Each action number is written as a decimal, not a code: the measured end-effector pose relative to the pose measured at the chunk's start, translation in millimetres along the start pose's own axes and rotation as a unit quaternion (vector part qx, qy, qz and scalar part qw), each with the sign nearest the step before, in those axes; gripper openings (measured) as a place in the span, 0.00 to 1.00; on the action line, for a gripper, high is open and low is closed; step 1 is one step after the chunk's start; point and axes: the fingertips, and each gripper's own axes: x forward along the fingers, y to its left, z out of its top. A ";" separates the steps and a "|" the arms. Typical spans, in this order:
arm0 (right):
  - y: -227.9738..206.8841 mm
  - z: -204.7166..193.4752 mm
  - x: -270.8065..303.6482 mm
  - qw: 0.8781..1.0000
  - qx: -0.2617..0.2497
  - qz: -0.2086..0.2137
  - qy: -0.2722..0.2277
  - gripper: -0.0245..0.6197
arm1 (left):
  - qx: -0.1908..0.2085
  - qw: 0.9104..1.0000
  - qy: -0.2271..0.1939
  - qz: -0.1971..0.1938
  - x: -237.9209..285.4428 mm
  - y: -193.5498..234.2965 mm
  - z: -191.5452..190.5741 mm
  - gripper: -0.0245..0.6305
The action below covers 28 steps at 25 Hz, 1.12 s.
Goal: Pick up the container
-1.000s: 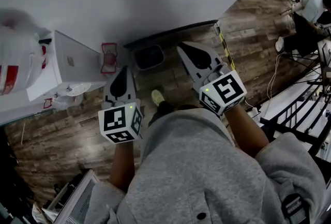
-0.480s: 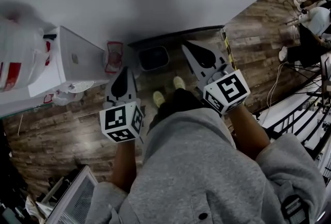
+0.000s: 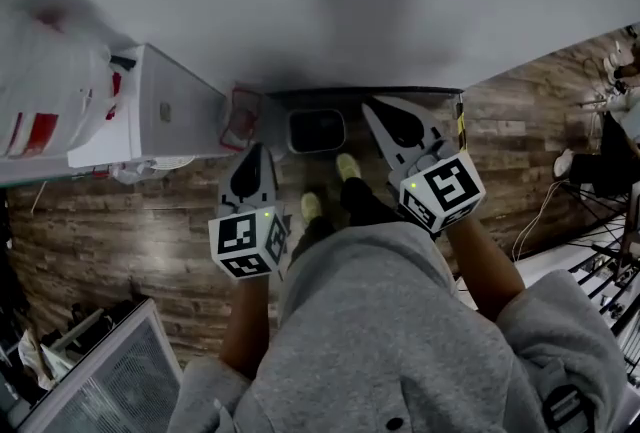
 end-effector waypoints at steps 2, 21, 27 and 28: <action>-10.7 -1.6 9.1 1.000 0.005 0.015 0.005 0.08 | -0.012 1.000 0.004 0.014 10.5 0.6 -3.3 0.06; -80.8 -105.3 113.6 0.986 -0.008 0.139 0.095 0.08 | -0.070 0.983 0.103 0.136 119.9 41.4 -111.4 0.06; -87.4 -183.0 149.8 0.978 0.011 0.148 0.149 0.08 | -0.084 0.975 0.143 0.149 154.2 56.8 -173.6 0.07; -84.7 -195.7 153.8 0.976 0.014 0.149 0.156 0.08 | -0.086 0.973 0.152 0.149 160.2 60.2 -187.7 0.07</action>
